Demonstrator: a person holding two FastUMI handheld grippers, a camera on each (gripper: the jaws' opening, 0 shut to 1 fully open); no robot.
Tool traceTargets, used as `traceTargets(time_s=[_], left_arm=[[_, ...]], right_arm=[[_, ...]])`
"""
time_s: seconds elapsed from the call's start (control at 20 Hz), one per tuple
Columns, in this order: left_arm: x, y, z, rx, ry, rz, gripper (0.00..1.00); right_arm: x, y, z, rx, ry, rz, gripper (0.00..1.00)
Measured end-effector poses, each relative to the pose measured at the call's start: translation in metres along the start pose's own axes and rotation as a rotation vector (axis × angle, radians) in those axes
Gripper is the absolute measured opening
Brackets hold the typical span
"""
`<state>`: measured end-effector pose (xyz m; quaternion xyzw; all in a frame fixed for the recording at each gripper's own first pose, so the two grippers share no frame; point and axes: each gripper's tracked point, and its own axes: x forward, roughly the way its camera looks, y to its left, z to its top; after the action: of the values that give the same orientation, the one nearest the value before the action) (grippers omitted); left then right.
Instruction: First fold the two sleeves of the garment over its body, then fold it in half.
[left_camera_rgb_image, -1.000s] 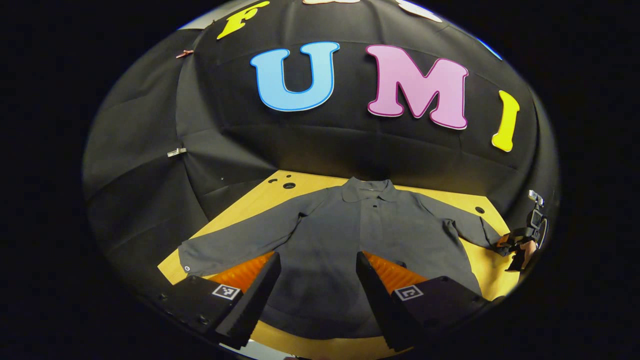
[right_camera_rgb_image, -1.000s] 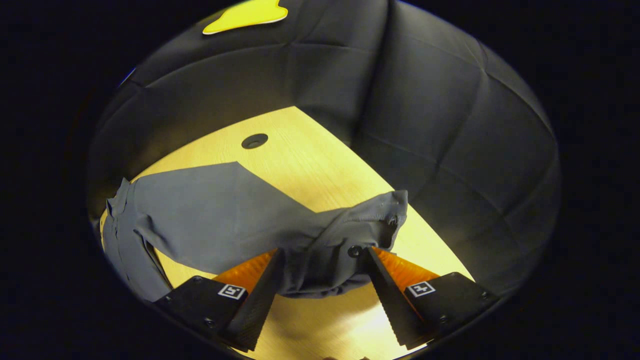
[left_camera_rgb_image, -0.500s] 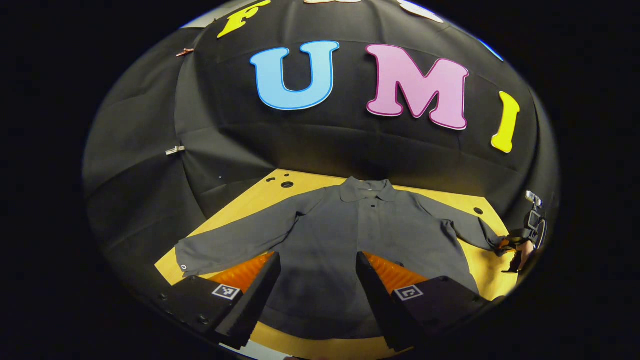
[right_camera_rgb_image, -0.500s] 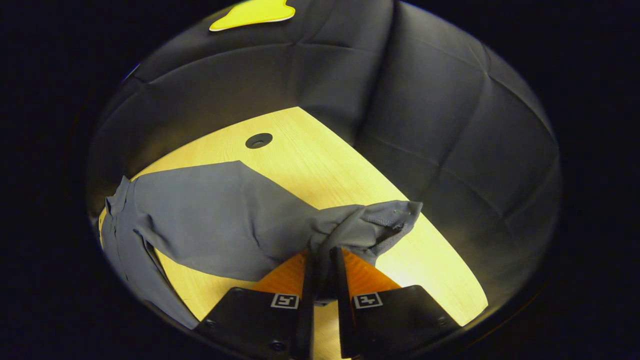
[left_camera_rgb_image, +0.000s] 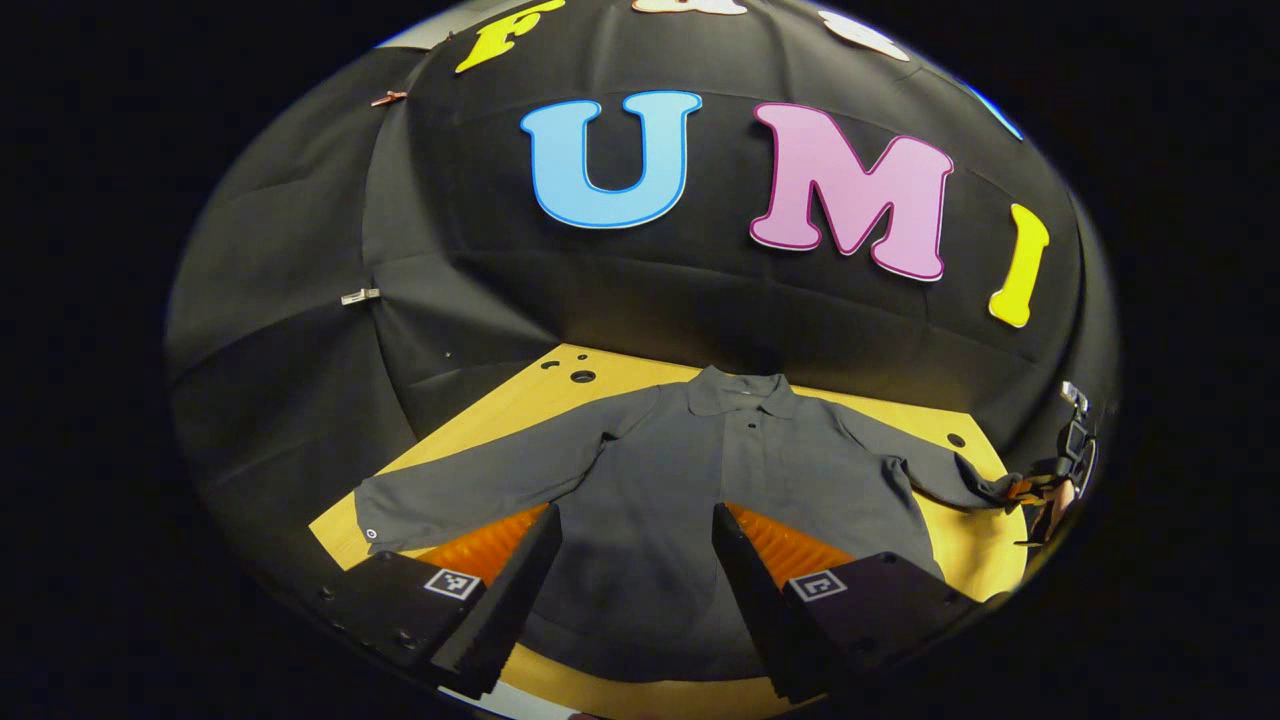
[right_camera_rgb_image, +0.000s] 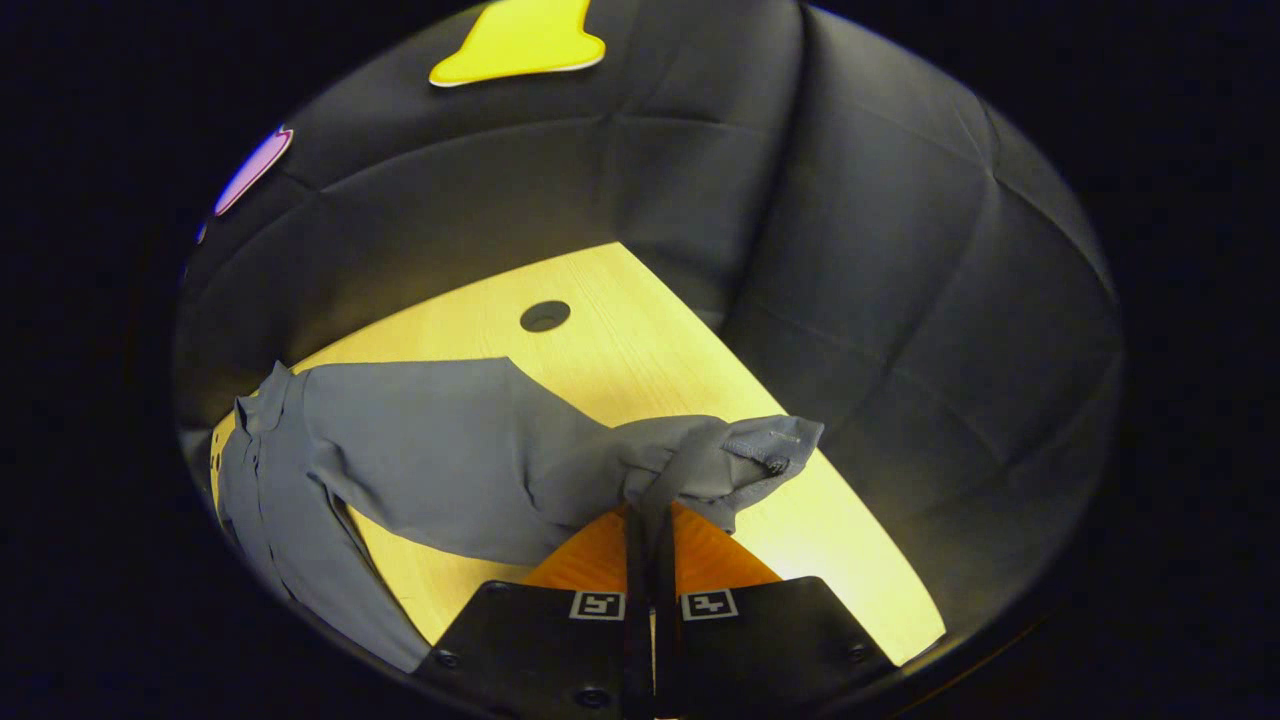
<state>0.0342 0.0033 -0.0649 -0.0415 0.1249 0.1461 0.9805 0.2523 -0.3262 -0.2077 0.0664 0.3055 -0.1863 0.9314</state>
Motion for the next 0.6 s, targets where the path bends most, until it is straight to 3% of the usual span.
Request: traceTargets(time_s=[0.55,0.6], left_arm=[[-0.009,0.046,0.005,-0.011,-0.002,-0.009,0.96],[-0.009,0.051,0.006,-0.016,-0.007,-0.012,0.92]], right_arm=[[-0.122,0.078,0.099,-0.107,-0.197,0.123,0.06],[-0.134,0.085,0.107,-0.117,-0.209,0.136,0.06]])
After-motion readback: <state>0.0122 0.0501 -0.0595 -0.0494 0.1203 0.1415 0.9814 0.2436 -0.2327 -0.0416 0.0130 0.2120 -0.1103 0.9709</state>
